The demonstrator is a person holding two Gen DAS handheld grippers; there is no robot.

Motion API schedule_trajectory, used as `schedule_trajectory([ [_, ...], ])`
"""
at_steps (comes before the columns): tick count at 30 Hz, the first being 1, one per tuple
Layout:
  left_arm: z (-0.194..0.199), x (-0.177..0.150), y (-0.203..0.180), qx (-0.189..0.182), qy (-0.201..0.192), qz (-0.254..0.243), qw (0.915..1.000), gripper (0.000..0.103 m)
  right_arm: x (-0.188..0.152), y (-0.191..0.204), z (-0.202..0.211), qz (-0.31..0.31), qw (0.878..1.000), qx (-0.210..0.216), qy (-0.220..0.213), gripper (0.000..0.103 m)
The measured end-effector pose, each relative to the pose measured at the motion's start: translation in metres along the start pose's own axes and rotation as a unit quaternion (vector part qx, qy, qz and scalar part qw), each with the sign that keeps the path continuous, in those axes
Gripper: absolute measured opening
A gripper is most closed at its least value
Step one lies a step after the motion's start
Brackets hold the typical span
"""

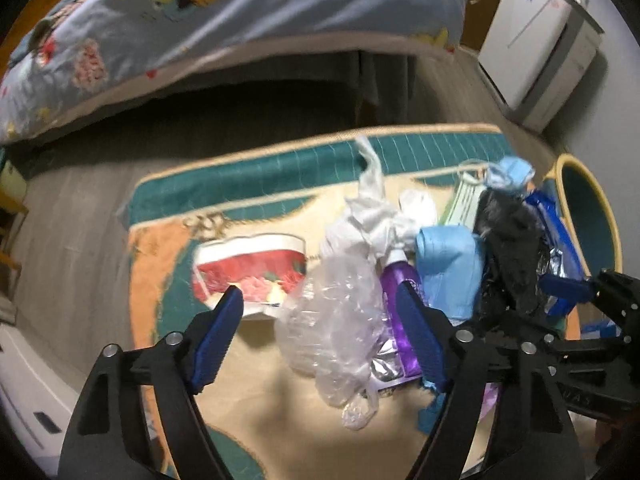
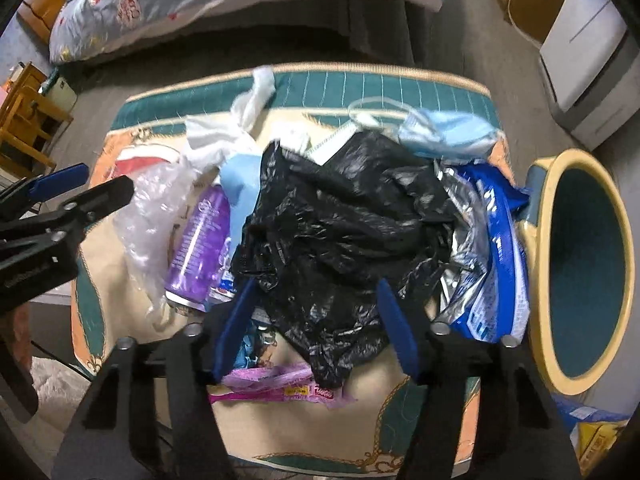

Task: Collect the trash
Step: 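Grasp the clear plastic bag with left tool while right tool grasps black bag, then carry both bags over the bin and open both tools to drop them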

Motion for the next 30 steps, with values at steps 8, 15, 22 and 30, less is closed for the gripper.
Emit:
schedule_trajectory([
  [8, -0.037, -0.019, -0.016, 0.006, 0.064, -0.034, 0.9974, 0.043, -0.003, -0.010, 0.002, -0.038, 0.999, 0.033, 0.002, 0.014],
  [15, -0.012, -0.017, -0.030, 0.007, 0.027, -0.069, 0.9972, 0.026, -0.003, -0.024, 0.025, -0.072, 0.995, 0.062, -0.030, 0.005],
  [22, 0.038, -0.007, -0.029, -0.014, -0.033, -0.058, 0.9977, 0.024, -0.002, -0.030, 0.056, -0.088, 0.990, 0.077, -0.072, 0.004],
  [30, 0.076, 0.007, -0.036, -0.042, -0.088, -0.051, 0.9939, 0.024, 0.002, -0.031, 0.083, -0.092, 0.986, 0.083, -0.112, 0.004],
])
Point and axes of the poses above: each gripper's, at about its wrist camera, not at the fingertips, and z roughly against the way its jaws point, y to its left, x to its top, the point moved 8 cm from there along -z, roughly the way its jaws point, and after that the axes turned 8 degrees about z, right-handed, at the moved point
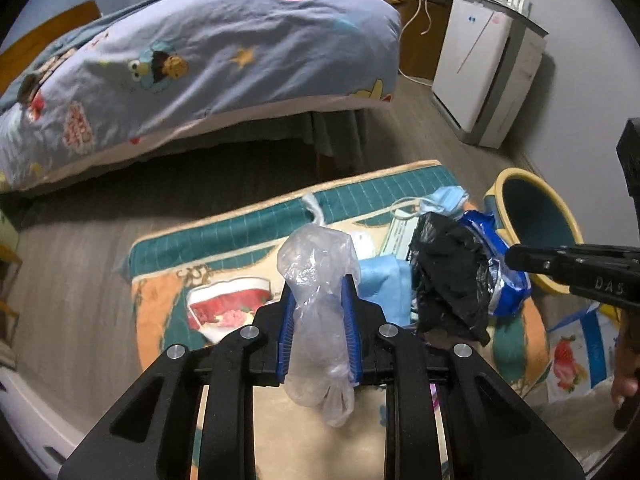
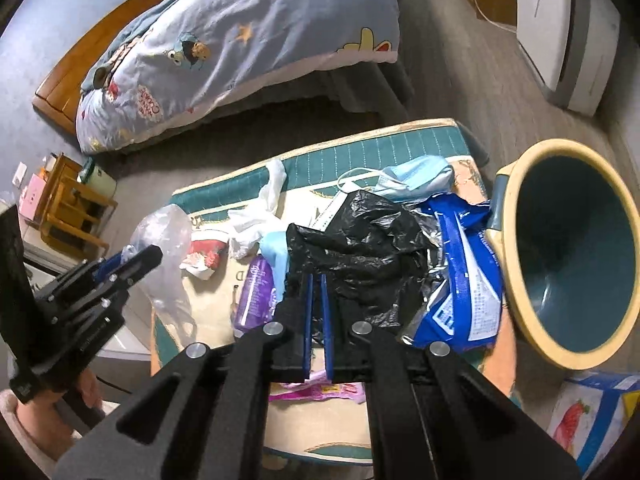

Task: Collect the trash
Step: 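Carry both bags over the bin and open both tools to drop them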

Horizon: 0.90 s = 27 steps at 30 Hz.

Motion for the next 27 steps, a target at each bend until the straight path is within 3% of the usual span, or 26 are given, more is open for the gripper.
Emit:
schedule_trajectory([
  [2, -0.002, 0.000, 0.003, -0.002, 0.002, 0.013, 0.9999, 0.024, -0.008, 0.000, -0.012, 0.004, 1.000, -0.006, 0.021, 0.009],
  [3, -0.003, 0.001, 0.004, -0.002, 0.002, 0.018, 0.9998, 0.024, -0.013, 0.000, -0.021, 0.009, 0.999, -0.016, 0.038, 0.025],
  [4, -0.004, 0.000, 0.007, -0.005, 0.002, 0.022, 0.9997, 0.024, -0.016, 0.000, -0.027, 0.016, 0.998, -0.028, 0.047, 0.053],
  [6, -0.004, -0.001, 0.008, -0.009, 0.002, 0.028, 0.9996, 0.024, -0.019, 0.004, -0.034, 0.033, 0.997, -0.049, 0.051, 0.075],
  [10, -0.004, -0.001, 0.010, -0.010, 0.001, 0.027, 0.9996, 0.024, -0.029, 0.007, -0.057, 0.064, 0.991, -0.076, 0.084, 0.083],
  [15, -0.006, 0.000, 0.017, -0.015, 0.003, 0.040, 0.9991, 0.024, -0.042, 0.003, -0.087, 0.110, 0.977, -0.132, 0.128, 0.082],
  [16, -0.006, 0.000, 0.017, -0.016, 0.004, 0.042, 0.9990, 0.024, -0.044, 0.002, -0.089, 0.116, 0.975, -0.135, 0.130, 0.077],
  [17, -0.006, 0.001, 0.016, -0.018, 0.004, 0.043, 0.9989, 0.024, -0.045, 0.002, -0.091, 0.120, 0.975, -0.134, 0.133, 0.066],
  [18, -0.006, 0.001, 0.016, -0.020, 0.004, 0.043, 0.9989, 0.024, -0.047, 0.003, -0.093, 0.120, 0.975, -0.126, 0.140, 0.035],
  [19, -0.006, 0.002, 0.014, -0.022, 0.003, 0.041, 0.9989, 0.024, -0.049, 0.003, -0.094, 0.108, 0.977, -0.113, 0.145, 0.022],
  [22, -0.004, 0.003, 0.011, -0.026, -0.002, 0.037, 0.9990, 0.024, -0.042, 0.003, -0.082, 0.087, 0.984, -0.095, 0.126, 0.011],
  [27, 0.000, 0.005, 0.008, -0.031, -0.010, 0.037, 0.9988, 0.024, -0.017, 0.008, -0.042, 0.051, 0.996, -0.034, 0.060, 0.009],
])
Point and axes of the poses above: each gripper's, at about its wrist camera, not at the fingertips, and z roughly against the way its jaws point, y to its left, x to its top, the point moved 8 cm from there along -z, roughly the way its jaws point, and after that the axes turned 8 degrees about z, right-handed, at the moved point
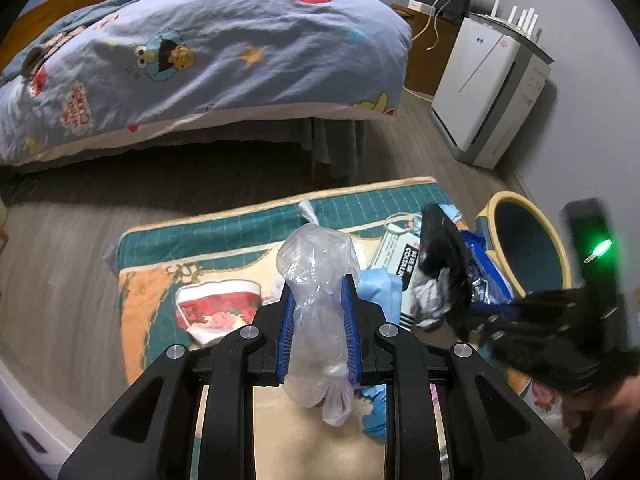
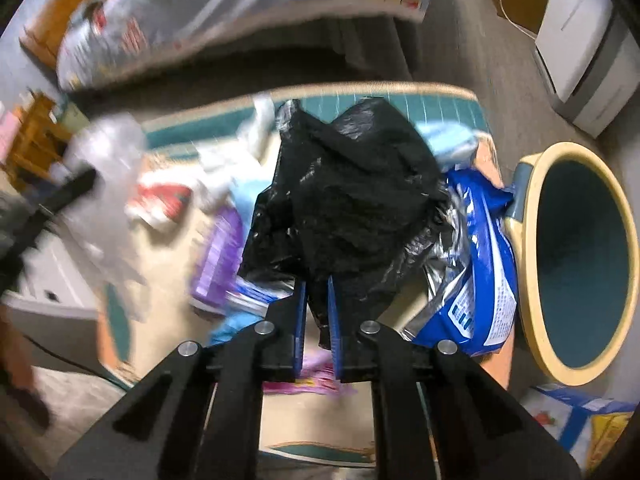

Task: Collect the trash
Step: 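Carry both bags over the bin and open both tools to drop them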

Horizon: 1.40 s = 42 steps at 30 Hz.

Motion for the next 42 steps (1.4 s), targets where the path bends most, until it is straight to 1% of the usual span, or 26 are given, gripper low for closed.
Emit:
schedule_trajectory([
  [4, 0.005, 0.002, -0.006, -0.004, -0.008, -0.003, 1.0000, 0.024, 0.016, -0.001, 0.038, -0.028, 0.998, 0.037, -0.050, 0.008],
  [7, 0.009, 0.004, -0.014, -0.008, -0.017, -0.014, 0.9997, 0.024, 0.024, -0.008, 0.069, -0.028, 0.994, 0.044, -0.091, 0.008],
  [11, 0.015, 0.009, -0.032, -0.018, -0.032, -0.029, 0.9989, 0.024, 0.036, -0.019, 0.089, -0.036, 0.991, 0.035, -0.126, 0.008],
  [16, 0.017, 0.010, -0.067, -0.039, -0.039, -0.055, 0.9970, 0.024, 0.029, -0.056, 0.113, -0.063, 0.986, 0.015, -0.156, 0.008],
  [18, 0.018, 0.011, -0.090, -0.054, -0.039, -0.070, 0.9953, 0.024, 0.024, -0.075, 0.122, -0.079, 0.983, 0.007, -0.163, 0.008],
  [21, 0.018, 0.011, -0.134, -0.088, -0.038, -0.095, 0.9909, 0.024, 0.015, -0.117, 0.134, -0.119, 0.977, -0.012, -0.176, 0.008],
  [23, 0.014, 0.009, -0.169, -0.110, -0.029, -0.120, 0.9863, 0.024, 0.009, -0.141, 0.138, -0.141, 0.974, -0.027, -0.177, 0.008],
  [24, 0.012, 0.009, -0.179, -0.115, -0.026, -0.128, 0.9847, 0.024, 0.003, -0.161, 0.139, -0.160, 0.971, -0.035, -0.176, 0.008],
  [26, 0.005, 0.008, -0.207, -0.131, -0.016, -0.141, 0.9811, 0.024, -0.008, -0.186, 0.137, -0.190, 0.966, -0.037, -0.174, 0.008],
  [27, 0.000, 0.008, -0.219, -0.140, -0.008, -0.142, 0.9798, 0.024, -0.016, -0.202, 0.135, -0.210, 0.962, -0.039, -0.170, 0.008],
  [30, -0.013, 0.010, -0.250, -0.167, 0.013, -0.139, 0.9761, 0.024, -0.032, -0.227, 0.127, -0.242, 0.957, -0.043, -0.156, 0.008],
  [33, -0.027, 0.013, -0.270, -0.183, 0.030, -0.127, 0.9745, 0.024, -0.051, -0.249, 0.112, -0.275, 0.951, -0.049, -0.133, 0.008],
  [35, -0.040, 0.013, -0.281, -0.183, 0.042, -0.120, 0.9749, 0.024, -0.063, -0.259, 0.104, -0.295, 0.947, -0.046, -0.120, 0.008],
  [38, -0.060, 0.011, -0.296, -0.165, 0.049, -0.132, 0.9763, 0.024, -0.081, -0.269, 0.093, -0.331, 0.938, -0.035, -0.100, 0.009],
  [39, -0.065, 0.012, -0.300, -0.161, 0.050, -0.135, 0.9764, 0.024, -0.084, -0.270, 0.092, -0.334, 0.937, -0.036, -0.097, 0.009],
  [42, -0.075, 0.016, -0.309, -0.158, 0.048, -0.134, 0.9771, 0.029, -0.086, -0.269, 0.091, -0.329, 0.939, -0.036, -0.095, 0.009],
])
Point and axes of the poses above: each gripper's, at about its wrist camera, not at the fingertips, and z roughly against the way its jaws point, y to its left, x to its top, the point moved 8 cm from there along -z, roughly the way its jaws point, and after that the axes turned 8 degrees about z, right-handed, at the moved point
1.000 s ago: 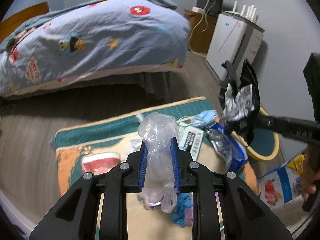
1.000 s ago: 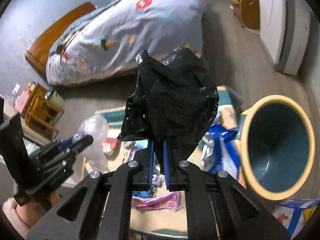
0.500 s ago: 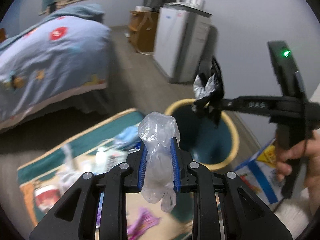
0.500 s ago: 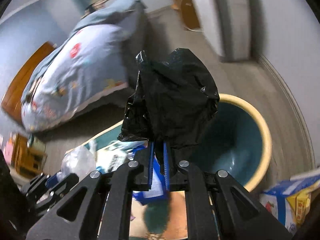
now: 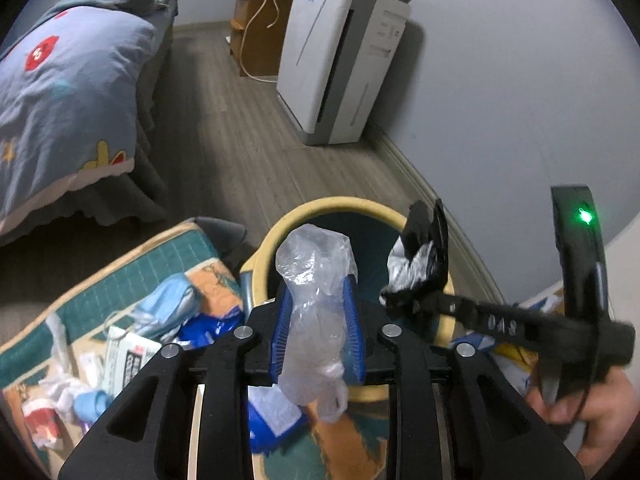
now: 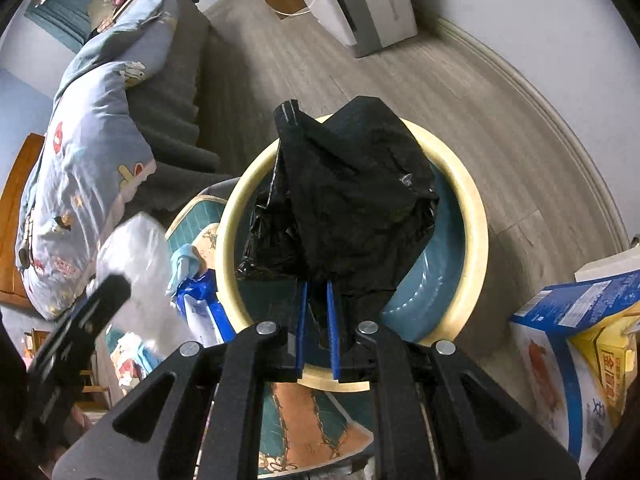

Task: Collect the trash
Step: 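Carry both bags over the bin and open both tools to drop them, then move both tools back over the mat toward the remaining trash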

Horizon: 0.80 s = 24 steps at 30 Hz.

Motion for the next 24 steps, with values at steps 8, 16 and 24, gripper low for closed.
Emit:
schedule_trajectory([
  [8, 0.003, 0.024, 0.002, 0.001, -0.036, 0.011, 0.9993, 0.077, 0.008, 0.000, -0.001, -0.006, 1.000, -0.015, -0.004, 0.031],
  [16, 0.022, 0.022, 0.025, 0.025, -0.056, 0.022, 0.9979, 0.091, 0.014, -0.003, 0.006, 0.000, 0.998, -0.053, -0.024, 0.095],
  [24, 0.060, 0.004, 0.062, 0.059, -0.069, 0.028, 0.9955, 0.092, 0.016, 0.014, 0.008, 0.018, 0.998, -0.043, -0.031, 0.097],
])
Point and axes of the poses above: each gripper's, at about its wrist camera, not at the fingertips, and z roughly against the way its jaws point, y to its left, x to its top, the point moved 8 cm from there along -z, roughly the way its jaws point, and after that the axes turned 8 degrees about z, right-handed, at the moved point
